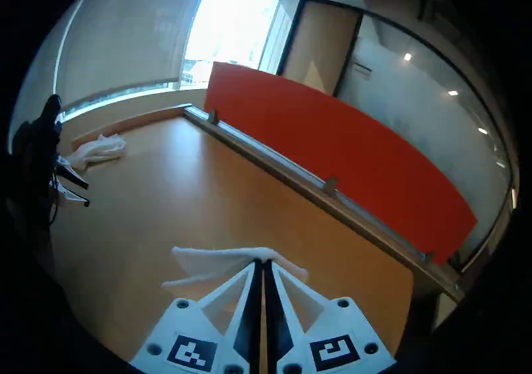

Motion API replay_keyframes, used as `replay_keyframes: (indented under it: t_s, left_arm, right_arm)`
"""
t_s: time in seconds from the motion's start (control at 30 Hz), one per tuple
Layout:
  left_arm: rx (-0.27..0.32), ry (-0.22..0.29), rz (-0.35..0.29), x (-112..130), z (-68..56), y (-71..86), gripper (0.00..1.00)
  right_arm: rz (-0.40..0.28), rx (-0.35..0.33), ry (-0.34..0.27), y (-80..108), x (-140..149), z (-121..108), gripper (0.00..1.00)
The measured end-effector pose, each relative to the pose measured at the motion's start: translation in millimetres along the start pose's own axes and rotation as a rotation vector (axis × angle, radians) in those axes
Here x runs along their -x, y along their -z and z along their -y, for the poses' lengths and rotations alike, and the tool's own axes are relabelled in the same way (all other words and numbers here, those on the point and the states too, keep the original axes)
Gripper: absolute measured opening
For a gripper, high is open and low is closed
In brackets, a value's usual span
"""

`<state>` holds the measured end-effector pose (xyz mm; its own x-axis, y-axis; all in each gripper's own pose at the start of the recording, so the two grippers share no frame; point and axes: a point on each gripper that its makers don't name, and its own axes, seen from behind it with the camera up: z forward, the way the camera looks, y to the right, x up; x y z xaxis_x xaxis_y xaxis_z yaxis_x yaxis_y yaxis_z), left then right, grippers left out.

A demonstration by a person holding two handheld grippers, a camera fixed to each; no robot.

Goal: Fold towel

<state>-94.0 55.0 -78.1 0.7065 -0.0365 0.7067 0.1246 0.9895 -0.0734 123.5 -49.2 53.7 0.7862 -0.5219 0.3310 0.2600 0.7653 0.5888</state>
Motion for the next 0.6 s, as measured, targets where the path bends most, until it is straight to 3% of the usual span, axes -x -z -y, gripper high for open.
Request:
replay_keyframes:
  t_s: [0.4, 0.6]
  left_arm:
    - [-0.007, -0.018, 0.014, -4, -8.1, -4.8, 0.93]
    - [-0.014, -0.029, 0.018, -7, -10.5, -6.3, 0.93]
  right_arm:
    - [0.03, 0.076, -0.053, 15.8, 36, -68, 0.02]
    - [0.062, 0.112, -0.047, 26.3, 56, -98, 0.02]
